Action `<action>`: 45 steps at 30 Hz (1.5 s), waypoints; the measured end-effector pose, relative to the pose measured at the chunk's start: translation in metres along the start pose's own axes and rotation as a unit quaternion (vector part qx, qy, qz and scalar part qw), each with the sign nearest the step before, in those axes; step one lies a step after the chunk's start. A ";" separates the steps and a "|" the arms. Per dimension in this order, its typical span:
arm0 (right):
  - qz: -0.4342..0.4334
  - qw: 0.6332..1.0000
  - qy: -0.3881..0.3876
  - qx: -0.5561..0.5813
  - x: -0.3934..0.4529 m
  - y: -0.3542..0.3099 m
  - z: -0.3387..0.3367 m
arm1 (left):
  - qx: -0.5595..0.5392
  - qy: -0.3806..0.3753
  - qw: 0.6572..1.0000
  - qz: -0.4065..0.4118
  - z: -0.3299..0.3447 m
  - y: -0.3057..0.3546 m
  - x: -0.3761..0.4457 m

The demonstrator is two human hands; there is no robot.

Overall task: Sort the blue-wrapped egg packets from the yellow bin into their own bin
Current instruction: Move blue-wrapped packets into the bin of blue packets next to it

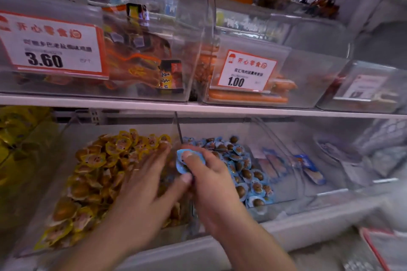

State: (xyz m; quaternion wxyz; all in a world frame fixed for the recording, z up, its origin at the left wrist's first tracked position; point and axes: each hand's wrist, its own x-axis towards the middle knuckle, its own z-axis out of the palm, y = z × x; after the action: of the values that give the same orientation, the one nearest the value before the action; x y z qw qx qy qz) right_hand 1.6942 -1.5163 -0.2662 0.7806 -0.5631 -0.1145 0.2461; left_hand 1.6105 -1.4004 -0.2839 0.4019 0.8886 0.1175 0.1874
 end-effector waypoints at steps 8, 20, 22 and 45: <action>-0.088 0.775 0.174 -0.601 0.027 -0.021 -0.103 | 0.104 -0.023 0.991 -0.086 -0.019 -0.073 0.011; -0.303 0.827 0.046 -0.470 0.007 0.015 -0.023 | 0.165 -0.005 0.983 -0.076 -0.017 -0.079 0.026; -0.307 0.823 0.034 -0.477 0.008 0.016 -0.020 | 0.205 0.006 0.977 -0.058 -0.021 -0.080 0.026; -0.066 0.981 0.109 -0.144 0.026 -0.006 -0.037 | 0.293 -0.231 0.926 -0.051 0.036 -0.077 0.091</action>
State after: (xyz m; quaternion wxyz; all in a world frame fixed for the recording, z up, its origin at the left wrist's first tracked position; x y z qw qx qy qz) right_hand 1.7350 -1.5350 -0.2757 0.7136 -0.6843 -0.0996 0.1124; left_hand 1.7031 -1.3420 -0.3420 0.1491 0.9781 0.1163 -0.0867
